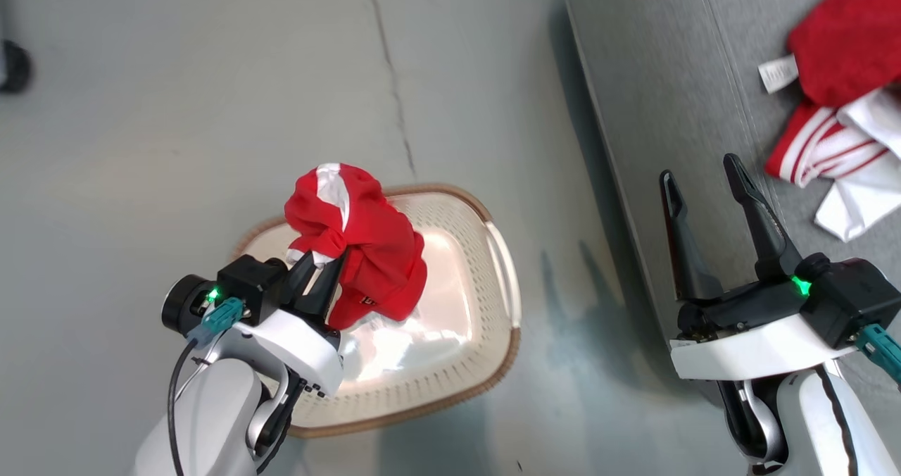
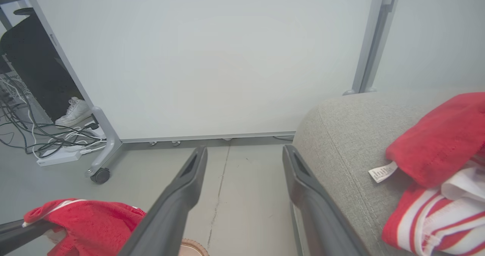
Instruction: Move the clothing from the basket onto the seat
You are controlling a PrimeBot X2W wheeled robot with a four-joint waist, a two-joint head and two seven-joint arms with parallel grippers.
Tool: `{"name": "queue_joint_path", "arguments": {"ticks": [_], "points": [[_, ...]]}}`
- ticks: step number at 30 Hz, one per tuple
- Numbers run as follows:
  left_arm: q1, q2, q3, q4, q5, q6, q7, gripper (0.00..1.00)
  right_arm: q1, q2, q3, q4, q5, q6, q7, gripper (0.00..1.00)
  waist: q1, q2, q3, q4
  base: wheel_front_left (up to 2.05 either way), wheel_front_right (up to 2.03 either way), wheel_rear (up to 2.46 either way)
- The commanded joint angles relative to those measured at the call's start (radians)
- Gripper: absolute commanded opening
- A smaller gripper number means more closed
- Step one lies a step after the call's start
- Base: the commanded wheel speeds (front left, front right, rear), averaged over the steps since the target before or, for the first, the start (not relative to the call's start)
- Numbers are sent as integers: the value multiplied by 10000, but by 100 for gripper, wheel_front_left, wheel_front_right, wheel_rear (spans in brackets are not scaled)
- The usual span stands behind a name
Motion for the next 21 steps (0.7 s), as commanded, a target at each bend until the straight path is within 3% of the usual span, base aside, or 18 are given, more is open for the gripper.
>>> {"name": "queue_joint_path", "arguments": {"ticks": [1, 21], "points": [[201, -30, 211, -264, 99, 36, -43, 0, 121, -53, -45, 14, -59, 17, 81, 100, -1, 0, -901, 721, 0, 0, 0], [1760, -706, 2347, -2794, 787, -73, -43, 0, 1246, -59, -340, 585, 94, 17, 833, 100, -1, 0, -3791, 1337, 0, 0, 0]]}}
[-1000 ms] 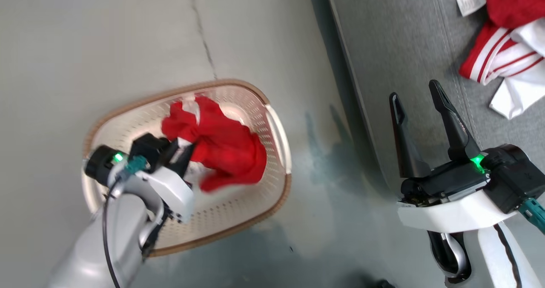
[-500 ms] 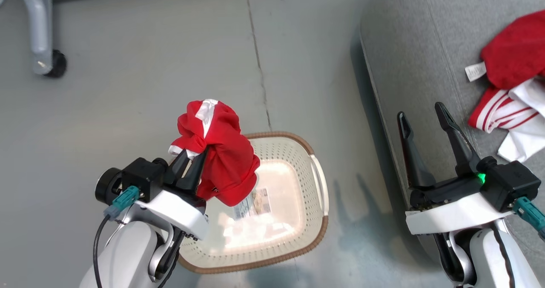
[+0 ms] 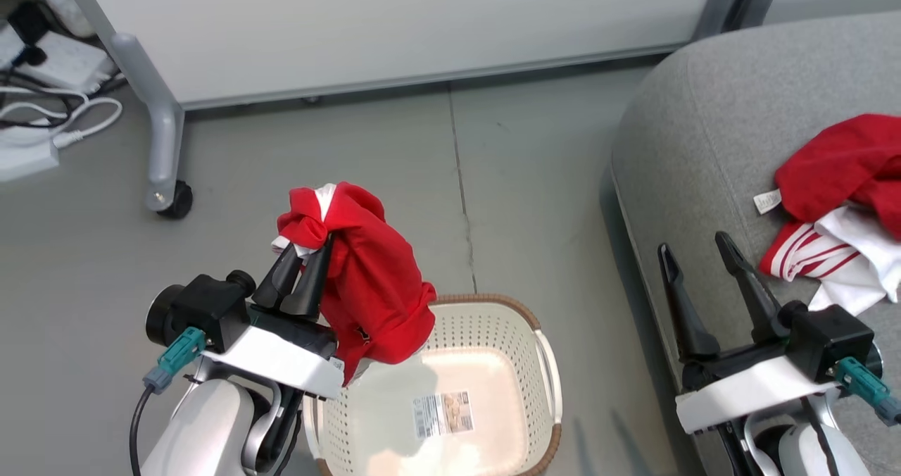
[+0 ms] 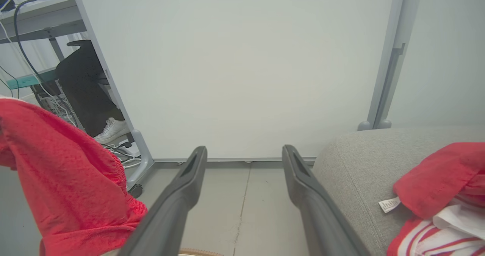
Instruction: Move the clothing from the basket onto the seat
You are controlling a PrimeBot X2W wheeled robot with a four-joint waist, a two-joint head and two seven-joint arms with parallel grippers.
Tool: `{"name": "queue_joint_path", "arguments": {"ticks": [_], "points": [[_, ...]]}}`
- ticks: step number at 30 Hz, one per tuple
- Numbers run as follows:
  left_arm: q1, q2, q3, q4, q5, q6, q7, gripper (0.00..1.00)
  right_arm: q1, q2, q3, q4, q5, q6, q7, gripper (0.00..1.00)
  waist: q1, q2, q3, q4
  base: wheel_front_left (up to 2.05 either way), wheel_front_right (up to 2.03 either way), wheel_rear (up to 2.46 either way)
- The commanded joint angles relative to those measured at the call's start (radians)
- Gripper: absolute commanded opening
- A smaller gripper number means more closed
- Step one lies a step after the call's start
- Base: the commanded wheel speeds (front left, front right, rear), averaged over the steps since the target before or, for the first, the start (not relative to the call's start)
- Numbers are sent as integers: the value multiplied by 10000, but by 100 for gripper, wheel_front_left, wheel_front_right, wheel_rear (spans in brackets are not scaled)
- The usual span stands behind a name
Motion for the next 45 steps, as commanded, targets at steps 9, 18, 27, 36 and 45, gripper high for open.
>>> {"name": "queue_joint_path", "arguments": {"ticks": [9, 18, 27, 36, 45], "points": [[763, -307, 247, -492, 314, 133, -43, 0, 768, -61, -17, 64, 145, 17, 311, 100, 0, 0, -1346, -8, 0, 0, 0], [1475, -283, 121, -816, 431, 321, -43, 0, 1295, -59, -65, -98, 213, 17, 495, 100, 0, 0, -1878, -104, 0, 0, 0], [1722, -212, 44, -1124, 393, 447, 55, 0, 1411, -59, -52, -170, 267, 17, 507, 100, 0, 0, -1936, -46, 0, 0, 0], [1669, -168, -40, -1237, 375, 503, 87, 0, 1331, -58, -26, -151, 328, 17, 468, 100, 0, 0, -1959, -43, 0, 0, 0], [1374, -174, -239, -1367, 432, 447, 156, 0, 323, -56, 1629, 428, 800, 17, 297, 100, 0, 0, -1908, 175, 0, 0, 0]]}}
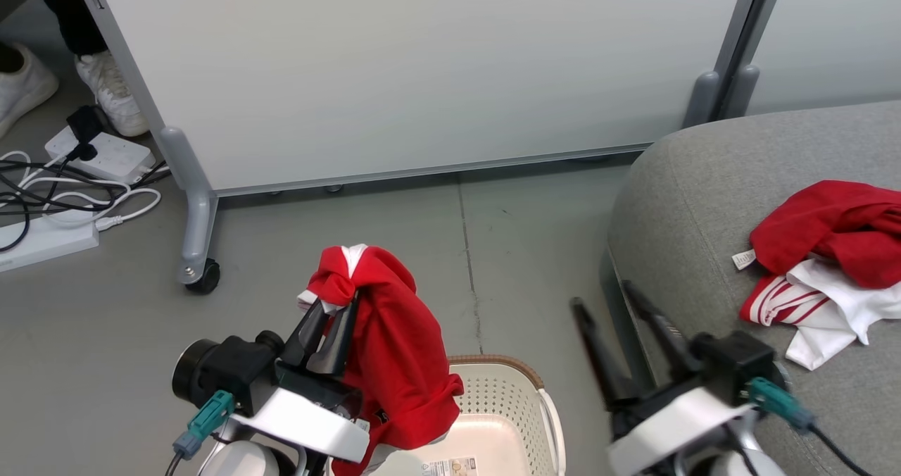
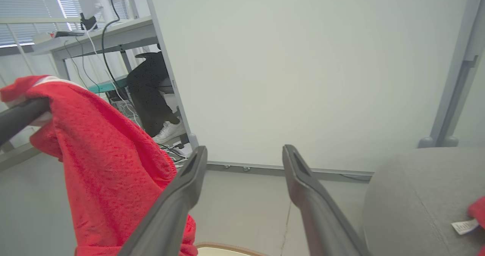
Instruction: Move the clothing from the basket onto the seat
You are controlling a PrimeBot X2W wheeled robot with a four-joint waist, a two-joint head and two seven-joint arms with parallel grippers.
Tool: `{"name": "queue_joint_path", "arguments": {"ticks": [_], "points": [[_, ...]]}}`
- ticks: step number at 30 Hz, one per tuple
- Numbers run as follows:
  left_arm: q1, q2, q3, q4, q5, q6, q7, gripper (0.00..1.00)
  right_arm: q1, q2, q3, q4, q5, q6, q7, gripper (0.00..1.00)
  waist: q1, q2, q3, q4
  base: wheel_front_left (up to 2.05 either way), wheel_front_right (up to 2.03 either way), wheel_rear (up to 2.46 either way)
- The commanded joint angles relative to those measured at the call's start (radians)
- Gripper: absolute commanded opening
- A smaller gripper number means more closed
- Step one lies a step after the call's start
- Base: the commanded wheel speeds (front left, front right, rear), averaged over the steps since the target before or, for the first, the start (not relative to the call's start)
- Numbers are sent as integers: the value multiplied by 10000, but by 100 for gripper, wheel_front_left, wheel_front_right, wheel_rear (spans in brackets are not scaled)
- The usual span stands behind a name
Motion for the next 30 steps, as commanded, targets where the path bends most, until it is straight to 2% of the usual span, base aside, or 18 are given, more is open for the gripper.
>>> {"name": "queue_joint_path", "arguments": {"ticks": [1, 15, 26, 27, 28, 30], "points": [[-232, 27, -12, -58, 53, -11, 19, 0, -231, -49, 296, 147, 199, 17, -130, 100, 0, -1, 27, 54, 0, 0, 0], [-425, -102, -453, -72, 90, -160, 84, 0, -2792, -60, 5056, 2730, 2561, 17, -1045, 100, 0, -1, 104, 724, 0, 0, 0], [-507, -157, -757, -89, 96, -201, 78, 0, -4361, -46, 6897, 4411, 3910, 17, -1387, 100, 0, -1, 131, 948, 0, 0, 0], [-503, -164, -777, -79, 88, -200, 77, 0, -4452, -48, 7032, 4510, 4025, 17, -1389, 47, 0, -1, 116, 960, 0, 0, 0], [-496, -166, -792, -79, 81, -195, 75, 0, -4549, -51, 7121, 4586, 4143, 17, -1415, 0, 0, -1, 111, 973, 0, 0, 0], [-490, -168, -817, -79, 64, -194, 69, 0, -4691, -49, 7320, 4691, 4402, 17, -1445, 0, 0, -1, 94, 995, 0, 0, 0]]}}
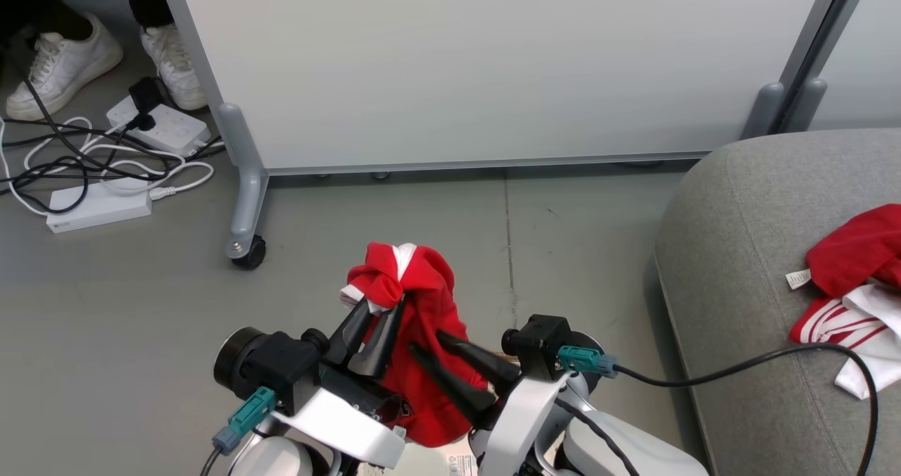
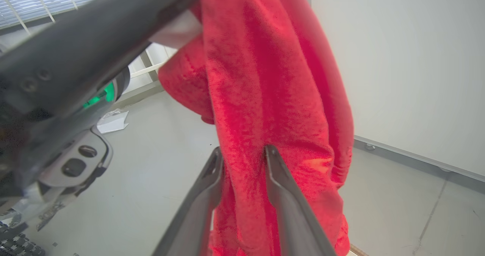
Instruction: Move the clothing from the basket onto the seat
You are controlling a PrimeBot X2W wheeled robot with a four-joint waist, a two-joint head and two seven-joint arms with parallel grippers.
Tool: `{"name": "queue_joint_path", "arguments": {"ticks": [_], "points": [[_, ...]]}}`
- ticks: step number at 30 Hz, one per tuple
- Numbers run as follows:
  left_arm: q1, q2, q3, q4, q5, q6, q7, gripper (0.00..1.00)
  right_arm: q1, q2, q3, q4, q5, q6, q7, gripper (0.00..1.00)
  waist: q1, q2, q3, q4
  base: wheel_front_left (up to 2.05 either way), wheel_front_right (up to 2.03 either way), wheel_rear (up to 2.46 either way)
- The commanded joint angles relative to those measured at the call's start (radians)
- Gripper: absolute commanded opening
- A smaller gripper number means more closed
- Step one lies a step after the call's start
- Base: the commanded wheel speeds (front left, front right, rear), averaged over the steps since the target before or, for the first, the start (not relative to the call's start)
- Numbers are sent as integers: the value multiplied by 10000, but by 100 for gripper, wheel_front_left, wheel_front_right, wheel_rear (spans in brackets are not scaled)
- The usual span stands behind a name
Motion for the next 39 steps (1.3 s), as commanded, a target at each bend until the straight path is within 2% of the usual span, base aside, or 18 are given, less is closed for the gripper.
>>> {"name": "queue_joint_path", "arguments": {"ticks": [1, 4, 5, 7, 8, 13, 26, 33, 39], "points": [[-128, 43, 13, -29, -19, -18, -21, 0, -166, -48, 125, 117, 180, 17, -79, 0, 0, 0, -11, 12, 0, 0, 0], [-149, 75, -14, -37, -45, -42, -24, 0, -332, -51, 270, 168, 463, 17, -154, 0, 0, 0, -13, 15, 0, 0, 0], [-153, 79, -12, -43, -57, -33, -24, 13, -386, -48, 274, 145, 550, 17, -207, 0, 0, 0, -15, 9, 0, 0, 0], [-152, 94, -2, -36, -65, 14, 5, 65, -486, -51, 258, 194, 695, 17, -245, 0, 0, 0, -18, -10, 0, 0, 0], [-166, 101, 7, -55, -54, 48, -2, 100, -538, -51, 192, 183, 738, 17, -260, 0, 0, 0, -15, -21, 0, 0, 0], [-184, 156, -57, -168, 24, 95, 28, 100, -721, -53, -419, 108, 757, 17, -320, 0, 0, 0, 8, -97, 0, 0, 0], [402, 722, -1245, -233, 297, -531, 694, 100, -272, -54, -3085, 522, -540, 17, -296, 0, 0, 0, 219, -587, 0, 0, 0], [569, 883, -1452, -67, 343, -508, 736, 100, 186, -50, -4143, 753, -1045, 17, -297, 0, 0, 0, 239, -992, 0, 0, 0], [586, 1082, -1487, -185, 343, -461, 767, 100, 544, -48, -4885, 772, -1486, 19, -297, 0, 0, 0, 329, -1682, 0, 0, 0]]}}
